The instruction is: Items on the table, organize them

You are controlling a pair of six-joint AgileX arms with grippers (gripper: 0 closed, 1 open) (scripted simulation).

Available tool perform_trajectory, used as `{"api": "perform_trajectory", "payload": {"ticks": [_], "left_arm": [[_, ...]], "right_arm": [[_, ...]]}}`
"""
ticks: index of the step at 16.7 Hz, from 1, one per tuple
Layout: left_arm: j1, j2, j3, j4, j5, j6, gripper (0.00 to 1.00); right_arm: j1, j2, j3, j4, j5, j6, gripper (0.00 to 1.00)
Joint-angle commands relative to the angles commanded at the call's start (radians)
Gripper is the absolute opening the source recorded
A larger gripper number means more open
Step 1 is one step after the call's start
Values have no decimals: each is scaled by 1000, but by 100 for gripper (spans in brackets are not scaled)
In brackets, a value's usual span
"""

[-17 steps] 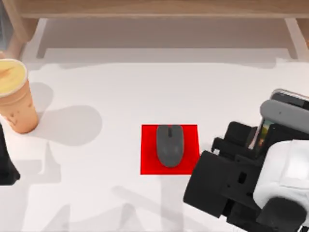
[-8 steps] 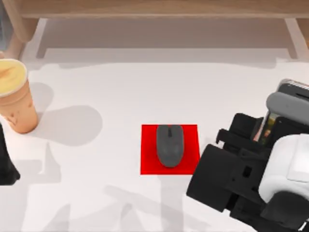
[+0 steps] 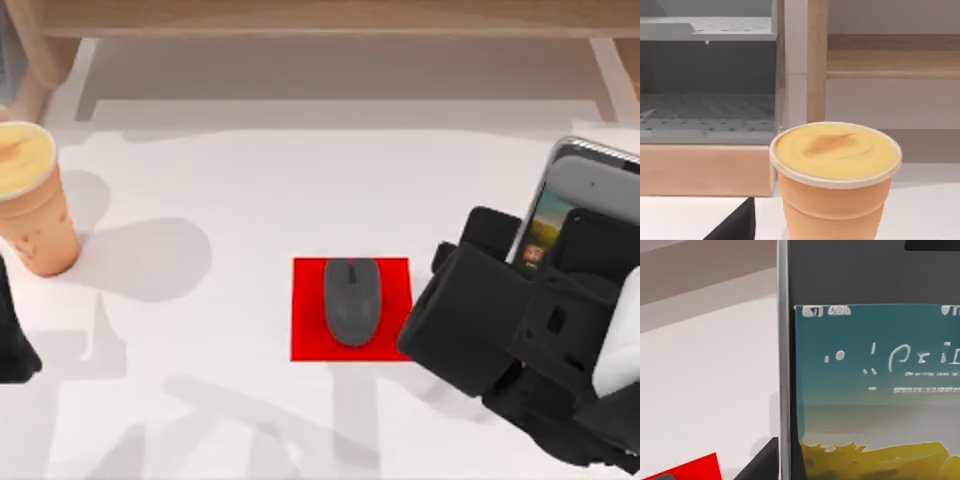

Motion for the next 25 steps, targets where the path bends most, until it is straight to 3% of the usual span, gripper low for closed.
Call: {"api": "perform_trajectory", "payload": {"ticks": [7,12,25], "left_arm": [[0,0,0,0,0,0,100],[0,0,0,0,0,0,100],[0,0,0,0,0,0,100]], "right_arm": [[-154,33,-155,256,41,-156,0],[-163,45,-161,274,45,-161,0],[-163,45,-161,274,45,-161,98]]}}
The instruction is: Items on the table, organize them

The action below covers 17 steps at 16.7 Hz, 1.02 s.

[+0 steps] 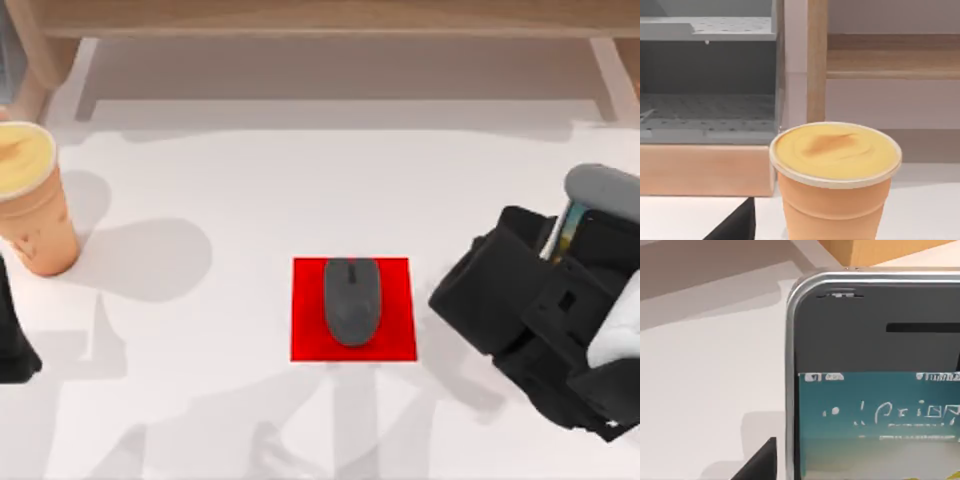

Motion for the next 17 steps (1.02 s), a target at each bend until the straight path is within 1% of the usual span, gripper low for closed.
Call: {"api": "perform_trajectory", "payload": {"ticks": [1,10,17], "left_arm": [[0,0,0,0,0,0,100],[0,0,0,0,0,0,100],[0,0,0,0,0,0,100]], "right_arm": [[0,0,0,0,0,0,100],[4,-1,1,-3,0,3,100],[90,-18,-3,-179,25,181,100]]}}
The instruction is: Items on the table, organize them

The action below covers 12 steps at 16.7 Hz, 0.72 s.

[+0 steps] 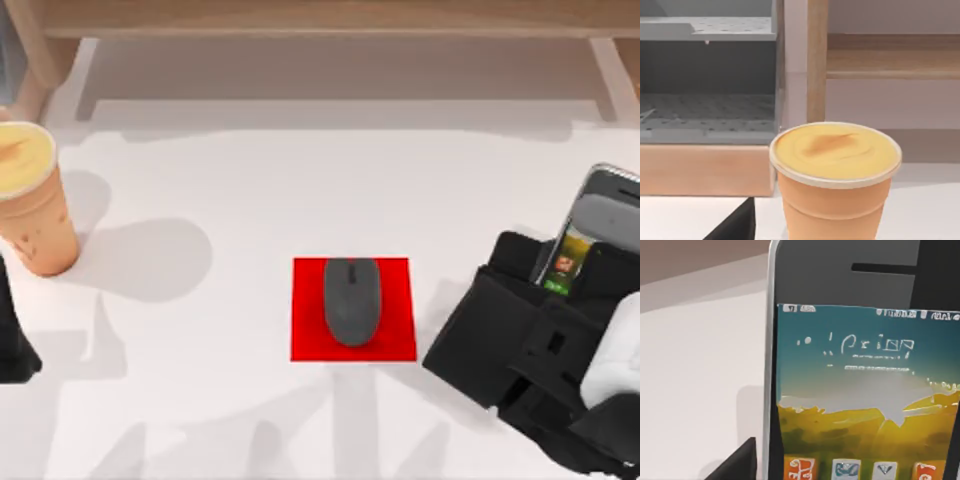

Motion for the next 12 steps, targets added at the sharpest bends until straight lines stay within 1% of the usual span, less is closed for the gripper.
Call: {"api": "perform_trajectory", "payload": {"ticks": [2,8,10,12], "left_arm": [[0,0,0,0,0,0,100],[0,0,0,0,0,0,100],[0,0,0,0,0,0,100],[0,0,0,0,0,0,100]], "right_arm": [[16,-5,-1,-33,4,34,100],[10,-12,-5,-26,-9,27,100],[-5,-62,-33,3,-59,1,100],[-40,-151,-82,53,-149,-38,100]]}}
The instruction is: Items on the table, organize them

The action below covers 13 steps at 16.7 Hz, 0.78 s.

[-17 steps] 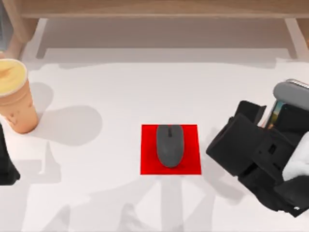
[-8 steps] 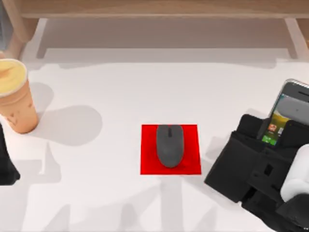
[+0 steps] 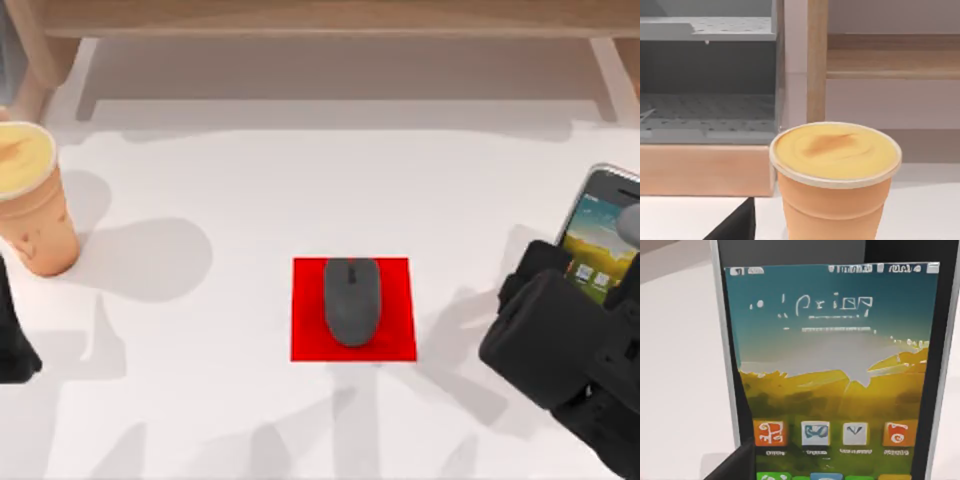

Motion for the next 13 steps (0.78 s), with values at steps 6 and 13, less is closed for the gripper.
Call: {"api": "perform_trajectory", "payload": {"ticks": [6,13], "left_arm": [[0,0,0,0,0,0,100],[0,0,0,0,0,0,100]], "right_arm": [[-226,-411,-242,232,-435,-314,100],[-681,-960,-562,554,-837,-985,100]]}}
